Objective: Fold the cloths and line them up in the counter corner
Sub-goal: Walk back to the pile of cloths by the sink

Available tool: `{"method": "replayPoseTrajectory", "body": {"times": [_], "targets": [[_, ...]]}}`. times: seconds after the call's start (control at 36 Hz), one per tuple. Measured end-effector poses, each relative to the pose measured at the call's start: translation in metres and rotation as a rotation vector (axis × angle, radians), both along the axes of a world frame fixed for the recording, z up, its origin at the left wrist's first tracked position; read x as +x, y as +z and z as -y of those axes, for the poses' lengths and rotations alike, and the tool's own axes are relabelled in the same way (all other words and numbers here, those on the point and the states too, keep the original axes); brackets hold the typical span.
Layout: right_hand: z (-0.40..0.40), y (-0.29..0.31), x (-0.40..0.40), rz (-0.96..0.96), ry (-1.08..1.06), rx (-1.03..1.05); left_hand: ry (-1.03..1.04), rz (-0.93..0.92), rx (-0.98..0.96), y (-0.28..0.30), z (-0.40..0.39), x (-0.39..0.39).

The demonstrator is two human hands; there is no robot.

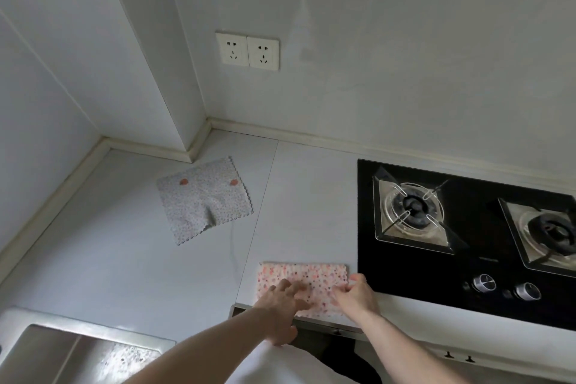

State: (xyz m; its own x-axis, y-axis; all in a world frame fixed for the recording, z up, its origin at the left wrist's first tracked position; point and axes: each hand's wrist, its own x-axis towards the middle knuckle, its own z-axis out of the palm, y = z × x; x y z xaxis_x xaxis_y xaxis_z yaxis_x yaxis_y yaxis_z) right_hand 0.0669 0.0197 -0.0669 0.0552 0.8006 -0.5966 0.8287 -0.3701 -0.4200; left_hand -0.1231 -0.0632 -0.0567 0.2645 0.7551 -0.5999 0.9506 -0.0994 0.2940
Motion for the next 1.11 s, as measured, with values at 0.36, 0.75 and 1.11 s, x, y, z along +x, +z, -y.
{"method": "replayPoseTrajectory", "body": {"times": [0.36, 0.75, 1.11], "targets": [[0.000, 0.018, -0.004, -0.088, -0.057, -0.043, 0.335, 0.135, 0.173, 0.013, 0.009, -0.020], [0.009, 0.042, -0.036, -0.337, 0.068, 0.023, 0.498, 0.203, -0.001, -0.002, 0.016, -0.043], [0.028, 0.035, -0.082, -0.225, 0.375, -0.070, 0.745, 0.188, 0.030, 0.002, 0.002, -0.060]]}}
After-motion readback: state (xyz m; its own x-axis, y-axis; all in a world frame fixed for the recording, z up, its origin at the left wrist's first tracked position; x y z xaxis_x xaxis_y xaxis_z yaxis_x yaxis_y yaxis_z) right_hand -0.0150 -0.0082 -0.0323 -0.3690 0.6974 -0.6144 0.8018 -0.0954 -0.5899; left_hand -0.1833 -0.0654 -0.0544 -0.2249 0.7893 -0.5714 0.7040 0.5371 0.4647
